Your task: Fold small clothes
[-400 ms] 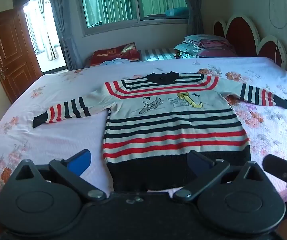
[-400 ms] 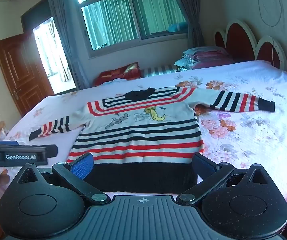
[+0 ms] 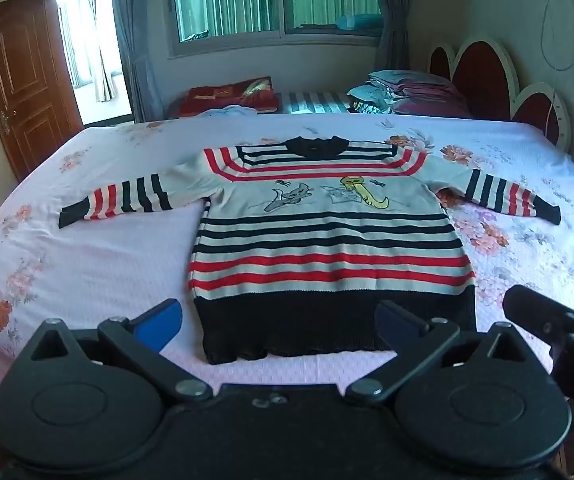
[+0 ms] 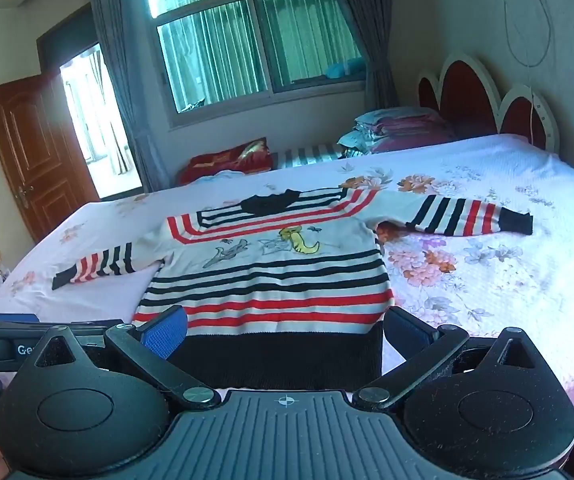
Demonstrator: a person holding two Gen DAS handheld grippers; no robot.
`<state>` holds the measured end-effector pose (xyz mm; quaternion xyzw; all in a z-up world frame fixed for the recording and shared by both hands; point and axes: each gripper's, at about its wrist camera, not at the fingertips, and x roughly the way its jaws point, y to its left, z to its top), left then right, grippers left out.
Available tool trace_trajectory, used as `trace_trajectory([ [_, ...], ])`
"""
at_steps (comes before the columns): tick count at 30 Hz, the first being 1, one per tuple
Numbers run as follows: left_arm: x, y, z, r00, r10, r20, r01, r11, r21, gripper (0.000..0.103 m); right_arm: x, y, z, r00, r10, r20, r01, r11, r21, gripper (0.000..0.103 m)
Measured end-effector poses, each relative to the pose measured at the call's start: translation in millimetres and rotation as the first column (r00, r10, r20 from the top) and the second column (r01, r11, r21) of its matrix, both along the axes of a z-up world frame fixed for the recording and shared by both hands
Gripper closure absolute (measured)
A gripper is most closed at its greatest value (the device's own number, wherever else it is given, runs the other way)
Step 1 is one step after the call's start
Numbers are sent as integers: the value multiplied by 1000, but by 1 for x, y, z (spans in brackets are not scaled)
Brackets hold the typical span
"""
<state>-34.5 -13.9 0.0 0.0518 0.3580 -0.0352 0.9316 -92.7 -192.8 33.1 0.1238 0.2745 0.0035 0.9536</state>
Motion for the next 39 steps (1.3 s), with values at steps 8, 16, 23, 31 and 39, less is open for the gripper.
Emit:
trace_trajectory([
  [8, 2, 6, 2, 1000, 10, -1, -10, 1000, 8, 1, -2, -1, -1, 1000, -10, -3, 10, 1000, 1, 0],
  [16, 4, 7, 1, 1000, 18, -8, -18, 1000, 8, 1, -3, 0, 1, 1000, -13, 10, 13, 1000, -8, 0],
  [23, 4, 8, 0, 1000, 20, -11, -20, 1000, 5, 1, -3, 0, 1, 1000, -13, 8, 13, 1000, -12, 0],
  [31, 4, 10, -3, 1000, 22, -14, -22, 1000, 6, 1, -1, 0, 1, 1000, -15, 13, 16, 1000, -9, 0],
  [39, 6, 11, -2, 999, 31, -18, -31, 1000, 1, 1, -1, -1, 2, 1000, -13, 14, 13, 1000, -9, 0],
])
